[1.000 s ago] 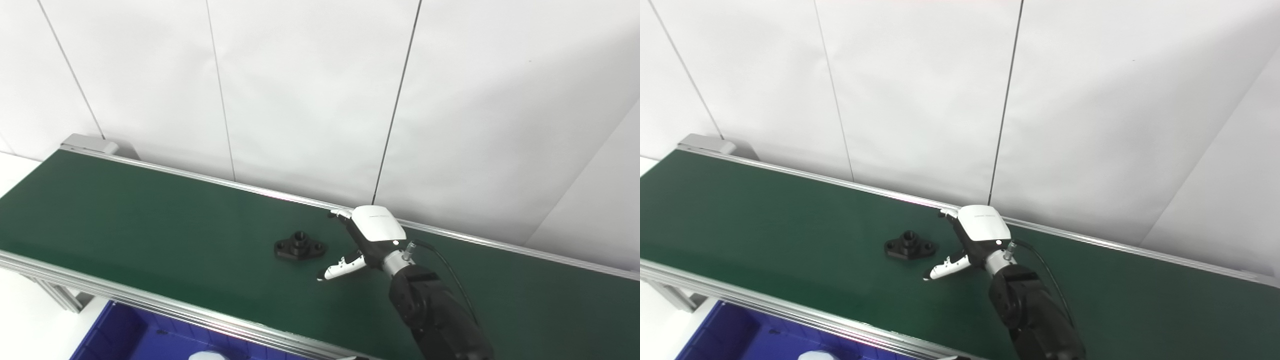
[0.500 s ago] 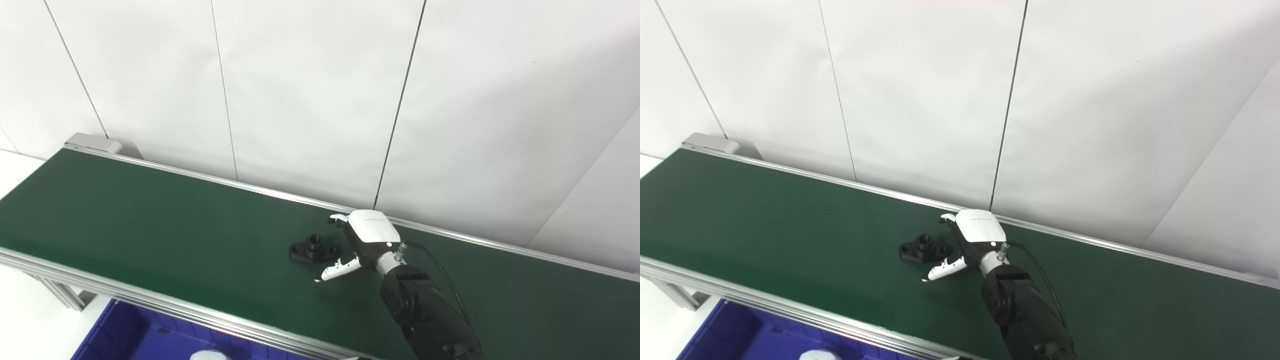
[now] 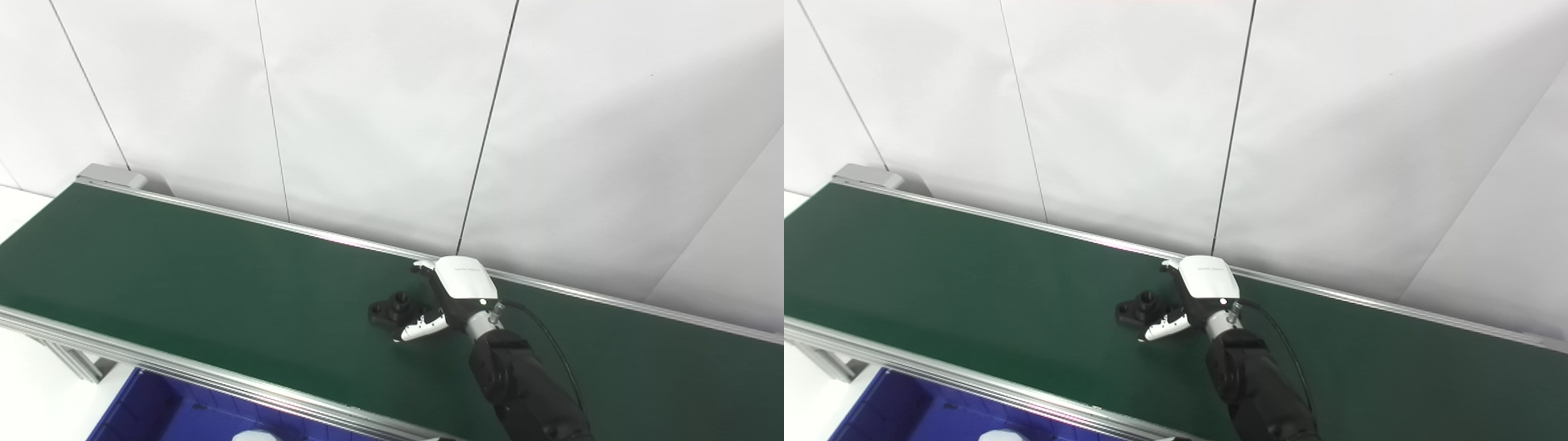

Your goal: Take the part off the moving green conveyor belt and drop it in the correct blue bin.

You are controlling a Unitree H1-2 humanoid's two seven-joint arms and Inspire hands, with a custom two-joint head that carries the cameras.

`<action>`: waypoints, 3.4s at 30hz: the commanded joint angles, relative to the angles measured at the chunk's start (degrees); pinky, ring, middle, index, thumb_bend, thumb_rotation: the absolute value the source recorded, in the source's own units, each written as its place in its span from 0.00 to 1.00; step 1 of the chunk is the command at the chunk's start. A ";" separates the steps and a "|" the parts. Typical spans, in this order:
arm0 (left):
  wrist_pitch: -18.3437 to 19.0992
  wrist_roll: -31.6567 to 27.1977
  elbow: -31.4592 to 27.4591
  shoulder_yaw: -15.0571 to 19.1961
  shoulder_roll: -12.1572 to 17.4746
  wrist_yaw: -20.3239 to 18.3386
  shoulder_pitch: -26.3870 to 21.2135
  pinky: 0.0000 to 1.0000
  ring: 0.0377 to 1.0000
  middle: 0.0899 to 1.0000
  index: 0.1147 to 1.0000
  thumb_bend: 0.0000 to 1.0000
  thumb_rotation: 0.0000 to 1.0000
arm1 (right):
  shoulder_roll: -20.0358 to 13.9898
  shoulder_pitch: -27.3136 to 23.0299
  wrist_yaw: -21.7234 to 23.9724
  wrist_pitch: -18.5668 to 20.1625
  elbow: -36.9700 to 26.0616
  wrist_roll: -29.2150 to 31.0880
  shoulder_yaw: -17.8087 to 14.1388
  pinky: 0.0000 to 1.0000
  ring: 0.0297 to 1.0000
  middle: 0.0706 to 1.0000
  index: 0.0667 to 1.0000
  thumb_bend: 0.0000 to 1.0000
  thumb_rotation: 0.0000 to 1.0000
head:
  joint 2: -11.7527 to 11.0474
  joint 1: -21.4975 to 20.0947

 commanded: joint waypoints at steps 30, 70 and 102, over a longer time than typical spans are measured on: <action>-0.15 -0.82 -2.79 -0.81 -0.23 0.29 0.99 0.75 0.86 0.87 0.82 0.86 0.47 | 1.76 6.97 -5.14 -0.27 1.27 -2.13 11.03 0.14 0.17 0.43 0.44 0.53 0.00 | 1.62 -1.06; 6.34 -11.93 -16.75 3.71 7.26 -4.54 3.67 1.00 0.99 0.95 0.93 0.80 0.67 | -14.79 34.24 21.40 7.28 -71.36 -5.04 -10.32 0.16 0.20 0.43 0.45 0.52 0.00 | 18.72 -30.87; 12.20 -19.56 -21.86 9.38 13.38 -9.22 1.28 1.00 0.98 0.98 0.96 0.75 0.68 | -9.52 64.57 36.84 3.66 -85.37 -28.68 -16.69 0.16 0.21 0.43 0.45 0.53 0.00 | 22.94 -45.22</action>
